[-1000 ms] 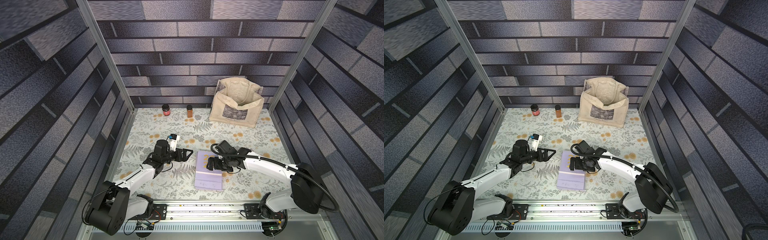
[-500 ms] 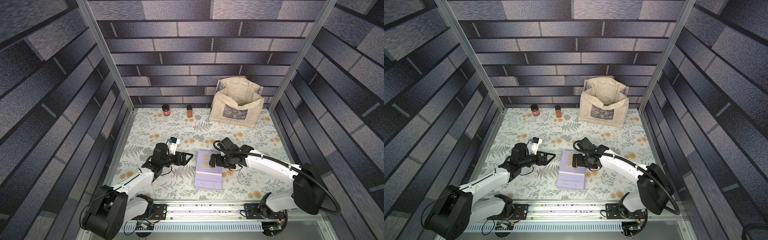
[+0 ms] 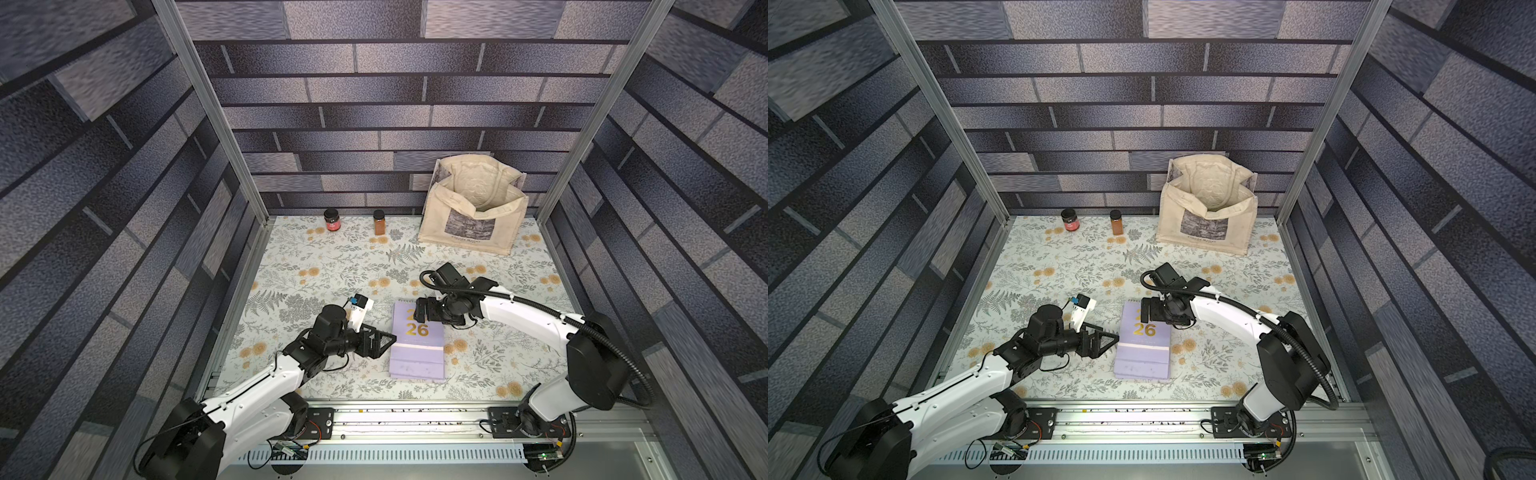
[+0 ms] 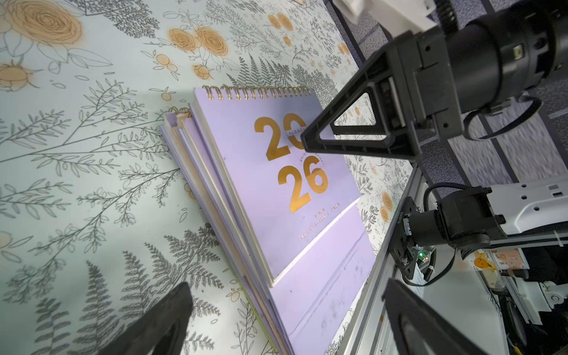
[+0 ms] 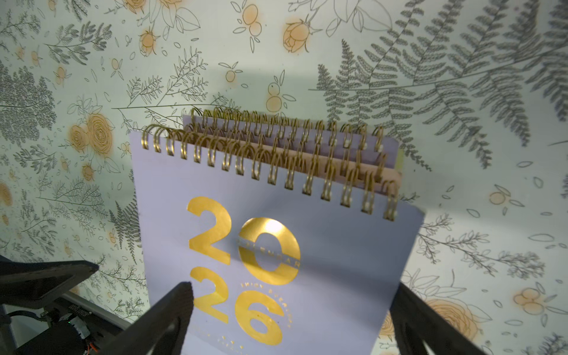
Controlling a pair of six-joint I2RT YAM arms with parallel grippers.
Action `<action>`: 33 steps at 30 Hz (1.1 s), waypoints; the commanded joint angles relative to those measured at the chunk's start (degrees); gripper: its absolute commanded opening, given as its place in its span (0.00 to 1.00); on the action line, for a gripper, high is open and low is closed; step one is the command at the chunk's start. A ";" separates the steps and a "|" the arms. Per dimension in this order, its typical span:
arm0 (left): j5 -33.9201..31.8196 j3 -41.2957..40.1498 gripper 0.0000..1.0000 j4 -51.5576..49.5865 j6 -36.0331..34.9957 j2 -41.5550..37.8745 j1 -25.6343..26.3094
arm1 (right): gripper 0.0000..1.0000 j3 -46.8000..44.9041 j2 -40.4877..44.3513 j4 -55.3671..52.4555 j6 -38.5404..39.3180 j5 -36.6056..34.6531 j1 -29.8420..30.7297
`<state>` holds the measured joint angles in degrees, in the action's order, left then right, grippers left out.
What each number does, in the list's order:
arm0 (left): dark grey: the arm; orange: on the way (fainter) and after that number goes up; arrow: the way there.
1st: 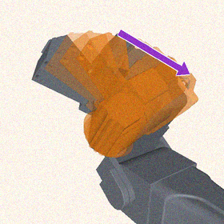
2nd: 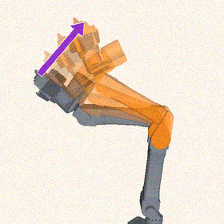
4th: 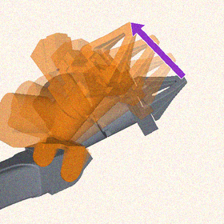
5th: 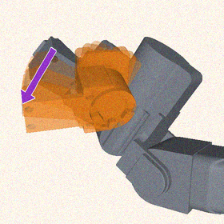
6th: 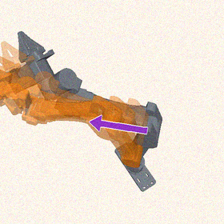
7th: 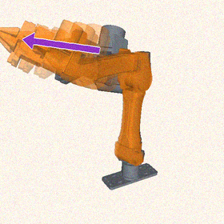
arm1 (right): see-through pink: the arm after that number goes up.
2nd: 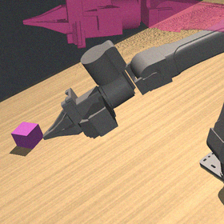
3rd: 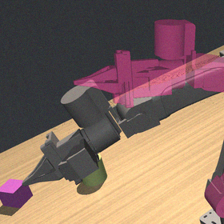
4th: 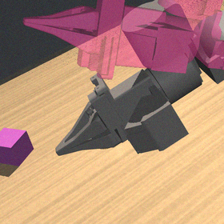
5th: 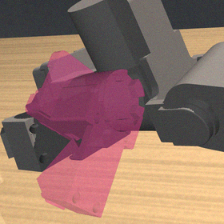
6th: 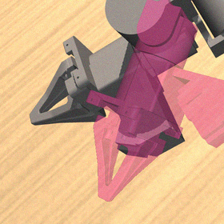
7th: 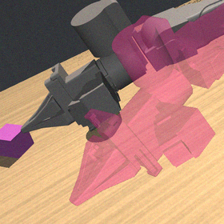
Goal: Stack the calendars
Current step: Adjust the calendar at the calendar.
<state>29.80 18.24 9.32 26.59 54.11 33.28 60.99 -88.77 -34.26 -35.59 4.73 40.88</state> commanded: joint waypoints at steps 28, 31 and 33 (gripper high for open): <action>-2.94 3.20 1.00 -2.23 -2.72 1.97 3.20 | 1.00 18.92 -8.89 -5.58 10.66 -1.56 -3.34; -6.09 2.78 1.00 -0.88 -1.68 1.63 0.69 | 1.00 23.07 -13.34 -5.73 12.30 0.34 -3.28; -8.64 2.79 1.00 -0.88 -1.21 0.99 -1.31 | 1.00 25.58 -16.16 -5.54 12.97 1.77 -3.27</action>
<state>25.65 19.99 7.29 25.54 56.38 33.93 83.72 -101.60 -37.95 -25.21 4.21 37.85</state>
